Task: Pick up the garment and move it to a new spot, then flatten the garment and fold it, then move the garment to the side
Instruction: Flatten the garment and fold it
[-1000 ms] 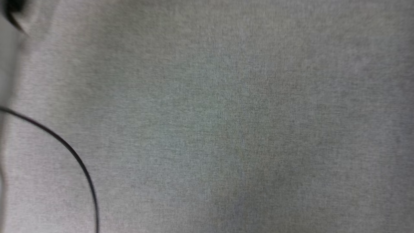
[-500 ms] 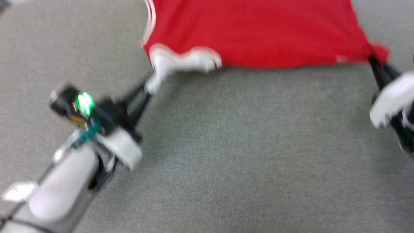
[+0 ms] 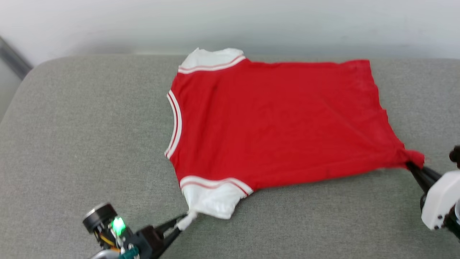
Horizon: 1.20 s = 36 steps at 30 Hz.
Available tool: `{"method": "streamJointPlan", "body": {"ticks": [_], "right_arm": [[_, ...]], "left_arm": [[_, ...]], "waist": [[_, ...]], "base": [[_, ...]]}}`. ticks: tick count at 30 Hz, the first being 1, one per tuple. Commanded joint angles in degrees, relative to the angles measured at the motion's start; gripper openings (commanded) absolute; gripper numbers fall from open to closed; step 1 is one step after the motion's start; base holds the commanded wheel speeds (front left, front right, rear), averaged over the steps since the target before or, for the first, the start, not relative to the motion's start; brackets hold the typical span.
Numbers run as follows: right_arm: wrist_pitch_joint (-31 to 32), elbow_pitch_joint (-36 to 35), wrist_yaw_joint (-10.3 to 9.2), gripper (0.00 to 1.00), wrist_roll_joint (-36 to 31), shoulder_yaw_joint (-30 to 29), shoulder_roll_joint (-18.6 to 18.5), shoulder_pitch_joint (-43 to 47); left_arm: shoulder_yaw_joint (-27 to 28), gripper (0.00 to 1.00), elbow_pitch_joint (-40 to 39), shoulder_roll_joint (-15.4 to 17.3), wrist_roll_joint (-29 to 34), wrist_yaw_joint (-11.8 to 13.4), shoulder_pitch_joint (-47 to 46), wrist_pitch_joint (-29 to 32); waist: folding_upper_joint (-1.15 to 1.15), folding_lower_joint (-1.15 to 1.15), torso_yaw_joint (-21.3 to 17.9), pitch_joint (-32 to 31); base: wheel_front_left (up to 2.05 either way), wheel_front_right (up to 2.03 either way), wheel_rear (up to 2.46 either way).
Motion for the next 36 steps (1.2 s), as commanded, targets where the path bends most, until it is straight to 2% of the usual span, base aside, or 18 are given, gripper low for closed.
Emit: {"method": "streamJointPlan", "body": {"ticks": [1, 8, 14, 20, 26, 31, 36], "right_arm": [[0.87, -1.14, -0.04, 0.0, 0.63, -0.76, -0.76, 2.55], [4.25, -6.21, -0.04, 0.0, 1.89, -3.7, -2.27, 12.09], [6.42, -10.96, -0.04, 0.0, 3.3, -7.53, -1.13, 18.06], [7.31, -15.18, -0.04, 0.0, 2.61, -10.26, -0.01, 19.3], [9.35, -17.72, -0.04, 0.0, 2.43, -12.87, 1.39, 16.6], [11.86, -18.24, -0.03, 0.0, 1.09, -14.14, 2.42, 12.96], [15.82, -17.37, -0.03, 0.0, -1.28, -14.28, 3.36, 8.33]], "left_arm": [[-0.71, 0.0, -1.31, 0.76, 0.26, 0.51, 1.91, 0.67], [-3.26, 0.0, -7.05, 3.11, 0.09, 2.61, 8.18, 3.13], [-4.68, 0.0, -9.99, 3.51, 0.98, 3.96, 10.47, 4.19], [-2.34, 0.0, -11.94, 4.16, 1.42, 6.18, 8.42, 3.17], [1.18, 0.0, -13.81, 5.93, 2.6, 7.56, 4.29, 1.77], [3.66, 0.0, -13.34, 6.27, 3.16, 6.87, -0.64, 0.96], [4.62, 0.0, -10.71, 4.61, 2.77, 4.83, -5.77, 0.57]], "waist": [[0.0, 0.02, -0.53, -1.62], [0.0, 0.02, -1.51, -3.37], [0.0, 0.02, -1.86, -3.08], [0.0, 0.02, -1.76, -2.84], [0.0, 0.02, -1.5, -1.32], [0.0, 0.02, -1.06, 1.75], [0.0, 0.02, -0.68, 5.96]], "base": [[0.0, 0.0, 0.0], [0.0, 0.0, 0.0], [0.0, 0.0, 0.0], [0.0, 0.0, 0.0], [0.0, 0.0, 0.0], [0.0, 0.0, 0.0], [0.0, 0.0, 0.0]]}}
